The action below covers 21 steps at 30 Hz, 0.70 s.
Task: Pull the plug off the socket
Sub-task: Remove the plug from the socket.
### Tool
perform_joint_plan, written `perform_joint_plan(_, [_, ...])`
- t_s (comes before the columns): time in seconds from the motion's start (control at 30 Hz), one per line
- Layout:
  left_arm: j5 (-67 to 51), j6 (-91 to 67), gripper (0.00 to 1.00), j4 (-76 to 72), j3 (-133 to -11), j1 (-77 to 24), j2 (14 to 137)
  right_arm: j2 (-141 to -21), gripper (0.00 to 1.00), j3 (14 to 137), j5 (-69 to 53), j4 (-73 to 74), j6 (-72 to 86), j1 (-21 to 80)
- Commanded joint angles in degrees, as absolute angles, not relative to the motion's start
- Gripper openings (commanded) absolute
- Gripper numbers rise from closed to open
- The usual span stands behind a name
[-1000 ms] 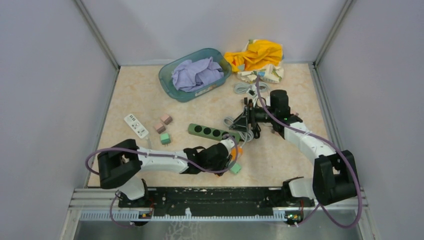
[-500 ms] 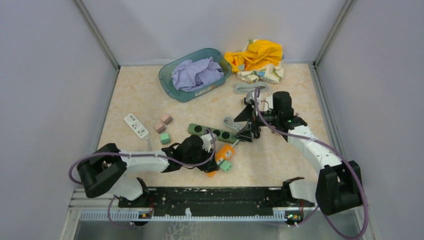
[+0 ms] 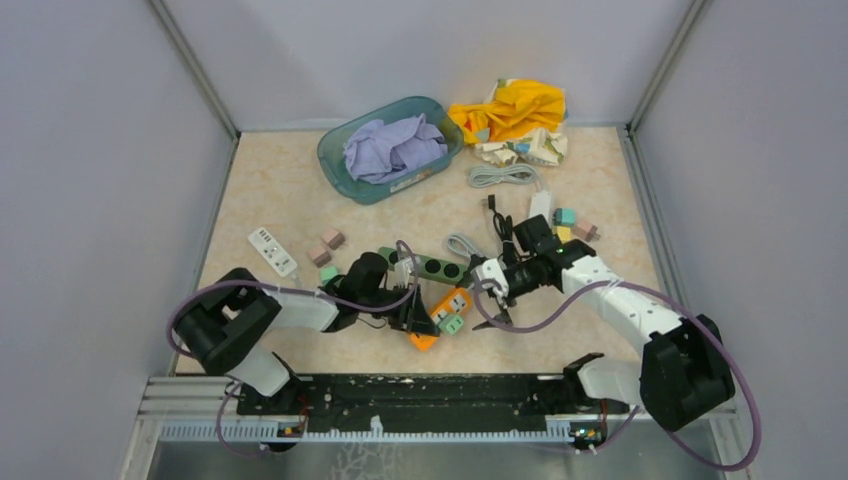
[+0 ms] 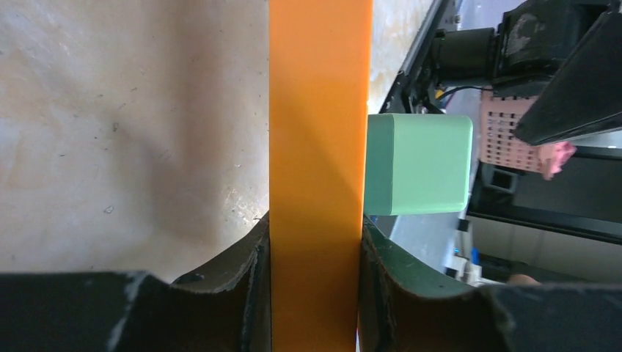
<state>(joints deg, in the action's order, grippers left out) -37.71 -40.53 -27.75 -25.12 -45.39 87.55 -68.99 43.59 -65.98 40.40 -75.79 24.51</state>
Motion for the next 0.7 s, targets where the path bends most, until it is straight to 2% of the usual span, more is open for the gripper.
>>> perform_joint_plan(0.0, [-46.8, -47.4, 0.0, -34.6, -25.7, -43.5, 92.0, -68.2, 0.89, 43.0, -62.4, 42.6, -86.6, 28.6])
perform_joint_plan(0.23, [-51.7, -52.4, 0.0, -42.2, -26.0, -42.7, 98.5, -69.9, 0.66, 40.9, -53.7, 36.1, -82.7, 36.6])
perform_joint_plan(0.47, [-51.8, -51.6, 0.0, -42.0, -25.9, -42.7, 98.2, -73.1, 0.53, 40.5, -50.0, 33.0, -79.9, 41.5])
perform_joint_plan(0.67, [-52.3, -51.7, 0.01, -43.1, -25.3, -42.7, 98.3, -74.5, 0.28, 41.0, -47.3, 31.3, -78.0, 44.7])
